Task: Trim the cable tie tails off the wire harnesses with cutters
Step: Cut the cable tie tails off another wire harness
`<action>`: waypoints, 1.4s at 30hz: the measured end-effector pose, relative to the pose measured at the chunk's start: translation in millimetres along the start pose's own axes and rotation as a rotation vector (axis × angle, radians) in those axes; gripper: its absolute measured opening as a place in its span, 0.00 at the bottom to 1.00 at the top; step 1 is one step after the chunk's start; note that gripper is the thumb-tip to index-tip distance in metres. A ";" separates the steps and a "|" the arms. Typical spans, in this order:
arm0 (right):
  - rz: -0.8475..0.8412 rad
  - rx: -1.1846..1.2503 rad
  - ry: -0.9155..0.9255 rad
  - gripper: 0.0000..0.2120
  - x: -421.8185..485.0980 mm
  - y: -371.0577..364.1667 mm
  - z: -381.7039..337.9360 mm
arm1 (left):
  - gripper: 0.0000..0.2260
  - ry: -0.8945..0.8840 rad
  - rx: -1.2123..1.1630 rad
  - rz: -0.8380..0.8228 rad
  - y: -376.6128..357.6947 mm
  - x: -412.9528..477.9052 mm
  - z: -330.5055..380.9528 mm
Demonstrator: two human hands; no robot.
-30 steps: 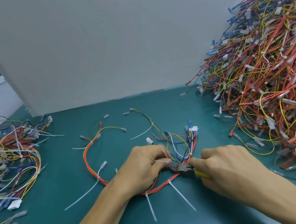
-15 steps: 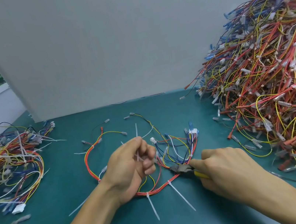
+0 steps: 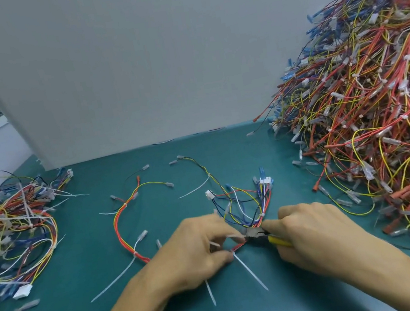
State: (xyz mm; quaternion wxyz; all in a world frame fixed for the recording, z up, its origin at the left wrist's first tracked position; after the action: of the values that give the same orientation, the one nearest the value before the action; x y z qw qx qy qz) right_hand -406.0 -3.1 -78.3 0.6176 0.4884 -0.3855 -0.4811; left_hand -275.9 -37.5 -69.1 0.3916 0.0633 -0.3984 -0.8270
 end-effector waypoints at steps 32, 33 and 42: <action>0.050 0.077 0.119 0.13 -4.8 8.2 -1.3 | 0.10 0.194 0.018 0.040 -0.7 3.1 -22.6; 0.052 0.077 0.120 0.13 -4.6 8.5 -1.3 | 0.10 0.194 0.012 0.039 -0.7 3.0 -22.7; 0.074 0.081 0.140 0.15 -3.4 9.7 -1.9 | 0.10 0.190 0.008 0.030 -0.7 2.6 -23.0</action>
State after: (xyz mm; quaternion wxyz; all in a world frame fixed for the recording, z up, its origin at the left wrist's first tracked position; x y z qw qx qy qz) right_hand -402.9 1.2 -69.3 0.6403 0.5307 -0.3782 -0.4066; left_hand -268.5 -53.1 -84.6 0.4397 0.1372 -0.3636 -0.8097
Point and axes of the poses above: each hand's wrist, its own x-axis towards the middle knuckle, its own y-axis out of the back of the hand, z = x × y, the point moved 9 cm from there along x, towards the middle knuckle, and after that the axes turned 5 degrees about -x, right-handed, at the moved point
